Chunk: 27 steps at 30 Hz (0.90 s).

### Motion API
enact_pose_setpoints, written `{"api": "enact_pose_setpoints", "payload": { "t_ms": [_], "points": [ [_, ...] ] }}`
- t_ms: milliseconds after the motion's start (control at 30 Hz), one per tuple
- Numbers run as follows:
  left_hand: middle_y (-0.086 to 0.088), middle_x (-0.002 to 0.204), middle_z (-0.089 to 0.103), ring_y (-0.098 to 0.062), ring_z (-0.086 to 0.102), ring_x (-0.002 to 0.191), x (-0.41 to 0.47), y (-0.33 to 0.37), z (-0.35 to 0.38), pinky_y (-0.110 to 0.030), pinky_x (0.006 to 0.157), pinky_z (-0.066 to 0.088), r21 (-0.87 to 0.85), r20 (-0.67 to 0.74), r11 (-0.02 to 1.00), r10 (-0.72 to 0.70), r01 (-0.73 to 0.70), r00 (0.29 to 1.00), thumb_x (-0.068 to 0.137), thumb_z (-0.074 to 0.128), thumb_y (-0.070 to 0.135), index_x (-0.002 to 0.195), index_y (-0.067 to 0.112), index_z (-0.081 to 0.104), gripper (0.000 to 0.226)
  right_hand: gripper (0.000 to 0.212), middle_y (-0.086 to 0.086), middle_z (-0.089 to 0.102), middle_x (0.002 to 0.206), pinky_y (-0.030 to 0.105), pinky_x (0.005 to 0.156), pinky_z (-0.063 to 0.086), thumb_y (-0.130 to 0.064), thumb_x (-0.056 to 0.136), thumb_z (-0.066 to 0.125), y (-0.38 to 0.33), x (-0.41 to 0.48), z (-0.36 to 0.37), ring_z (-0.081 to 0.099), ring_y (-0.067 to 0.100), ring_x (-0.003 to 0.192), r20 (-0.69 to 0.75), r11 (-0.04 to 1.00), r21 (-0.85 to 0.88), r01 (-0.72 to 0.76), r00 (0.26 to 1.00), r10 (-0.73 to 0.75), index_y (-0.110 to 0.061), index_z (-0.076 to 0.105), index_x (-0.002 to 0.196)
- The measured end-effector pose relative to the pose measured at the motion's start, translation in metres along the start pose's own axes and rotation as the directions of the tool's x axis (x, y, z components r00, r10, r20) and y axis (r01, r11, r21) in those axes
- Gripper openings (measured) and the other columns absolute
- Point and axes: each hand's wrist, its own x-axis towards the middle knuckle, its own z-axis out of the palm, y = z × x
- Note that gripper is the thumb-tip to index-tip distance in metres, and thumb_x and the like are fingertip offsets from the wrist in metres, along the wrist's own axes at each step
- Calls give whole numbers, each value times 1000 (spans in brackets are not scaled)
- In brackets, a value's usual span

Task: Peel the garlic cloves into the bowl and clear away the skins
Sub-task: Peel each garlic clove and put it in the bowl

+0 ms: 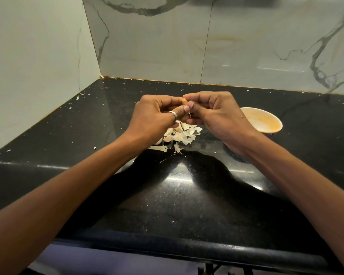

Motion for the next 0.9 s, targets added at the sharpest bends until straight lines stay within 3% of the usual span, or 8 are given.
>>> {"api": "enact_pose_setpoints", "payload": {
  "t_ms": [200, 400, 700, 900],
  "points": [
    [-8, 91, 78, -16, 76, 88, -1, -1, 1, -34, 74, 63, -37, -15, 998, -43, 43, 999, 90, 75, 17, 104, 9, 72, 17, 14, 9, 79, 93, 33, 81, 62, -8, 97, 68, 5, -1, 1, 75, 17, 82, -66, 997, -61, 37, 997, -41, -12, 77, 107],
    [-9, 94, 77, -17, 76, 90, 0, 5, 0, -30, 69, 62, -129, -23, 989, -72, 68, 997, 88, 76, 12, 104, 11, 67, 19, 9, 3, 79, 92, 32, 75, 63, -15, 92, 76, 2, -3, -1, 76, 15, 88, -86, 981, -155, 114, 988, -128, -16, 81, 100],
    [-8, 88, 77, -16, 77, 83, 1, 0, -2, -37, 71, 64, -10, -65, 995, -96, 95, 993, 85, 80, 13, 97, 7, 69, 17, 14, 2, 78, 80, 36, 71, 65, -19, 96, 69, 0, -2, -1, 75, 14, 74, -96, 919, -356, 168, 972, -215, -19, 83, 96],
    [-7, 86, 78, -16, 77, 79, 2, 0, -5, -34, 72, 64, 29, -40, 996, -86, 87, 996, 85, 80, 7, 98, 7, 71, 16, 16, 1, 77, 73, 45, 72, 63, -19, 94, 68, 1, 0, -2, 74, 13, 68, -72, 885, -421, 200, 965, -252, -21, 82, 87]
  ]
}}
